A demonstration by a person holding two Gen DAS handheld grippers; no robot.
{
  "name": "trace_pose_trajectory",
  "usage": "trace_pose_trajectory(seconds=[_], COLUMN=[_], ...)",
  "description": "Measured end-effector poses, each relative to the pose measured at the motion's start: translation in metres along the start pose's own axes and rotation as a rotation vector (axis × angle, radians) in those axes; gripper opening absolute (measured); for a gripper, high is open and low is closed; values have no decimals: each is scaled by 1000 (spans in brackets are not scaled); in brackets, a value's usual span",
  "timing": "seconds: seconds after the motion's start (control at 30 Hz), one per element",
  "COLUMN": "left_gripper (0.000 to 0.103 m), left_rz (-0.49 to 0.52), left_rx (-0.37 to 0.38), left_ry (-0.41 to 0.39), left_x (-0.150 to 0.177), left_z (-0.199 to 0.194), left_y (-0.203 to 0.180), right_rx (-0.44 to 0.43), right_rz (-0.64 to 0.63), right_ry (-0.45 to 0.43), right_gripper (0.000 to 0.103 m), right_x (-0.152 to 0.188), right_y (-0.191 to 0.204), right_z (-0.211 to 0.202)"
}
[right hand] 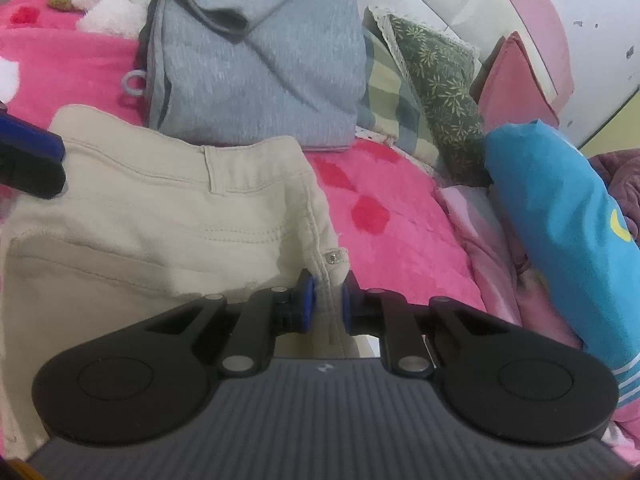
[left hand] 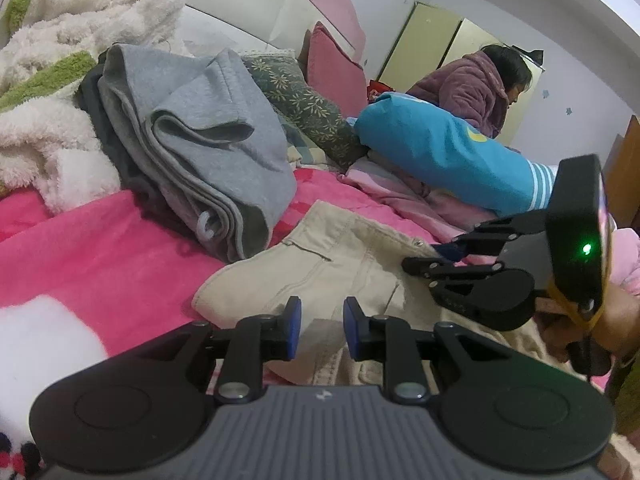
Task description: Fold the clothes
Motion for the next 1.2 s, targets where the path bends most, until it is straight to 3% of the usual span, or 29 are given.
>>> trace_pose_trajectory(seconds=[0.17,0.27,0.4,0.43,0.57,0.63,0.87,1.1,1.2], left_gripper=[23,23,23,23,23,22,23,23,23], left_rz=[19,24,21,20,15,11,18,22,25], left_rx=[-23,-40,-43,-43,-54,-61,-73,-77,-79], left_ry=[1,3,4,5,4,4,-5,-6,-6], left_x=[3,5,5,5,3,3,3,4,4], left_z=[6,8,8,8,8,8,8,10,11], left_y=[-1,0,1,2,3,4,4,4,4], right_rx=[-18,-43,-18,-6,-18,-41,-69,-119,-150], right_rz=[65,120,286,348,587,630,552,528,566], right_ry=[1,-14,-89,-115,-149,-117,92,205,244], right_gripper=[14,19,57,62,63,61,58,50,42], right_x=[7,11,21,28,72,97,174,218,236], right_y=[6,-1,-43,-58,-99,-97,-45,-18,-7], right_z=[18,19,-20,-36,-90,-106,-109,-102,-105])
Point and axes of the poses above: each gripper's, at about its wrist camera, not at the fingertips, and z roughly the way its jaws point, y to its left, x to its underside, the point moved 7 cm from there along z, roughly the way its jaws point, and after that the axes turned 14 degrees about -z, right-handed, at the moved point
